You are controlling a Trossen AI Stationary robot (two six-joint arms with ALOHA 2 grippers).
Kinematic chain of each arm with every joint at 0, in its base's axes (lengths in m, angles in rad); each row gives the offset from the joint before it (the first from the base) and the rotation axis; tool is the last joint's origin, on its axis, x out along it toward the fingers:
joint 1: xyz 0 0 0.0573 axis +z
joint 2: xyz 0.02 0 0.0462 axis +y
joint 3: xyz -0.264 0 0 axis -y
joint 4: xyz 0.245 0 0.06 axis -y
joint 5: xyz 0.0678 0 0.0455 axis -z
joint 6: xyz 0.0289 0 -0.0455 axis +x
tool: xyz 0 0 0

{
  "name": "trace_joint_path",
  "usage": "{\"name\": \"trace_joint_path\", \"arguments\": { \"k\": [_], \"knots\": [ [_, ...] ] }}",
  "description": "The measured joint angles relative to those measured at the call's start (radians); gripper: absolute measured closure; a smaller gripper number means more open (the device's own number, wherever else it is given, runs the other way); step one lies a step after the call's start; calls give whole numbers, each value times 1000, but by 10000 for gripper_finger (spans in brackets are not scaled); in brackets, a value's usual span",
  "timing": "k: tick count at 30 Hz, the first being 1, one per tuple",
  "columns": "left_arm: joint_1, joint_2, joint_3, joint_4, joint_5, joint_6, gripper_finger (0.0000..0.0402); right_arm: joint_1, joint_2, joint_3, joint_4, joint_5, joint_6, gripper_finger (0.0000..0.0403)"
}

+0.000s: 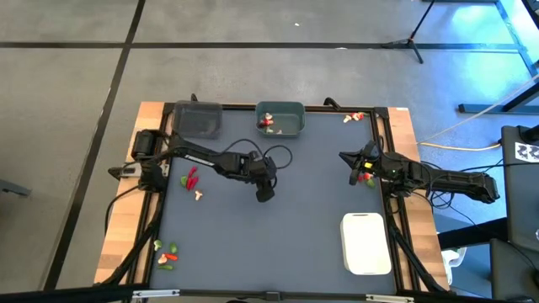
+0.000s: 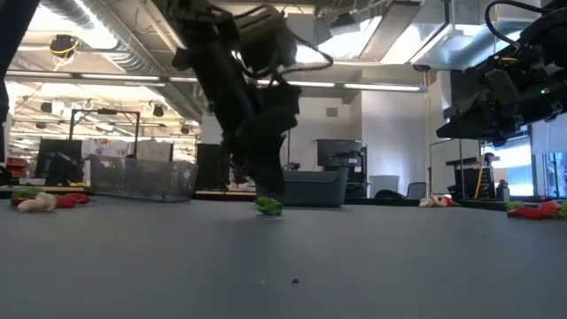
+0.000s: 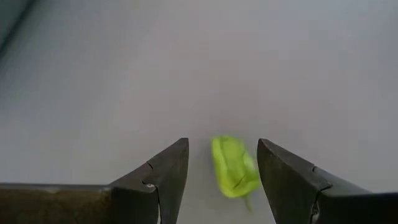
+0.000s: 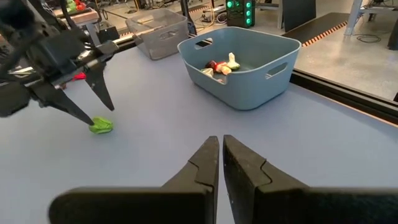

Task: Sort produce into baskets
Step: Put the green chili pepper into the black bin

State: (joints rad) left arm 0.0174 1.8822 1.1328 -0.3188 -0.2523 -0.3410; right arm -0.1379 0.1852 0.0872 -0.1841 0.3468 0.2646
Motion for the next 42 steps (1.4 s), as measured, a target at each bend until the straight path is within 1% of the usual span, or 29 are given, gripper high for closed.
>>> {"name": "trace_joint_path", "arguments": {
  "k": [5,11,13,17,24,28,31,34,38,42],
  "knots": [
    [0,23,0,-5,1,-18,215,0,0,0,0,0,0,377],
    [0,24,0,-16,23,-20,216,0,0,0,0,0,0,377],
    [0,24,0,-23,47,-20,222,0,0,0,0,0,0,377],
    [3,25,0,-51,66,-20,250,0,0,0,0,0,0,377],
    [3,25,0,-65,66,3,315,0,0,0,-1,0,0,377],
    [3,25,0,-61,66,10,337,0,0,0,-1,0,0,377],
    [3,20,0,-65,67,10,341,0,0,0,-1,0,0,377],
    [3,1,0,-79,67,10,336,0,0,0,-1,0,0,377],
    [3,-60,0,-128,64,10,326,0,0,0,-3,0,0,377],
    [4,-140,0,-193,27,10,324,0,0,0,-3,0,0,377]
  ]
}}
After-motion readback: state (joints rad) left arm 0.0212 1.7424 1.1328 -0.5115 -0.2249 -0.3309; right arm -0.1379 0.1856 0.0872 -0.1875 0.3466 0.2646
